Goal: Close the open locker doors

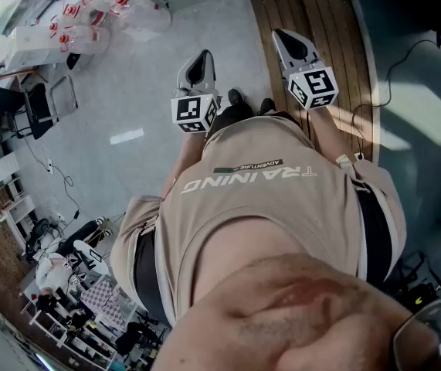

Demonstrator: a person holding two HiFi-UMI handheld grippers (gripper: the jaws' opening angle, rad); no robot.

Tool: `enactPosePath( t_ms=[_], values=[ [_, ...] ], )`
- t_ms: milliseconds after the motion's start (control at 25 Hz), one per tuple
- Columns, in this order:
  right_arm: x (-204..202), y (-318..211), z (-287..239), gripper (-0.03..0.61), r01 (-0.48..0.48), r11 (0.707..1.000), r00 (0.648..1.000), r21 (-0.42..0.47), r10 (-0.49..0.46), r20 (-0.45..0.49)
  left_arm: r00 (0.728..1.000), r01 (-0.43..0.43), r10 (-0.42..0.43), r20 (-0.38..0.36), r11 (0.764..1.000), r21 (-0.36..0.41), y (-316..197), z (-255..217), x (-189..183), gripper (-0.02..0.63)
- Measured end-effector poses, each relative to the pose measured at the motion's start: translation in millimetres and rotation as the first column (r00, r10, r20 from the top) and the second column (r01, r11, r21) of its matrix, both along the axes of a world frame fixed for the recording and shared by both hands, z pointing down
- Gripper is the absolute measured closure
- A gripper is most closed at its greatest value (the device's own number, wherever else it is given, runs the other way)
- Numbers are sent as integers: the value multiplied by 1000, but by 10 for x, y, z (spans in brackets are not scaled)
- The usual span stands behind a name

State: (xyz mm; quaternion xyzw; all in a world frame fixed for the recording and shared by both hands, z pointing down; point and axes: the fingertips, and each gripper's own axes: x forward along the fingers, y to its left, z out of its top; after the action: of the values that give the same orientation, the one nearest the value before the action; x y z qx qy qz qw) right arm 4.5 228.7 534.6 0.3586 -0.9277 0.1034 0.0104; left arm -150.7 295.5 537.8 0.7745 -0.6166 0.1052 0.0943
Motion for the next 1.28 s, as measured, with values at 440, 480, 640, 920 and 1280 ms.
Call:
enactPosePath(
  t_ms=[440,480,640,920,1280],
  values=[
    [-456,-258,10,565,-9,1000,998,11,10,-56,998,-44,45,-46,999,31,-335,188,-350,621],
    [-513,-330,-4,565,-17,1000,998,11,17,-59,997,-50,52,-49,998,39,-426,176,-416,621],
    [-625,-517,-11,565,-45,999,995,13,46,-91,994,-73,78,-77,995,66,-665,139,-557,620],
    [-876,-750,-5,565,-108,993,987,41,112,-116,987,-140,145,-75,988,64,-816,240,-827,621],
    [-982,-1201,99,565,-127,992,980,-1,126,-154,979,-161,163,-121,987,22,-1268,377,-994,620]
  ],
)
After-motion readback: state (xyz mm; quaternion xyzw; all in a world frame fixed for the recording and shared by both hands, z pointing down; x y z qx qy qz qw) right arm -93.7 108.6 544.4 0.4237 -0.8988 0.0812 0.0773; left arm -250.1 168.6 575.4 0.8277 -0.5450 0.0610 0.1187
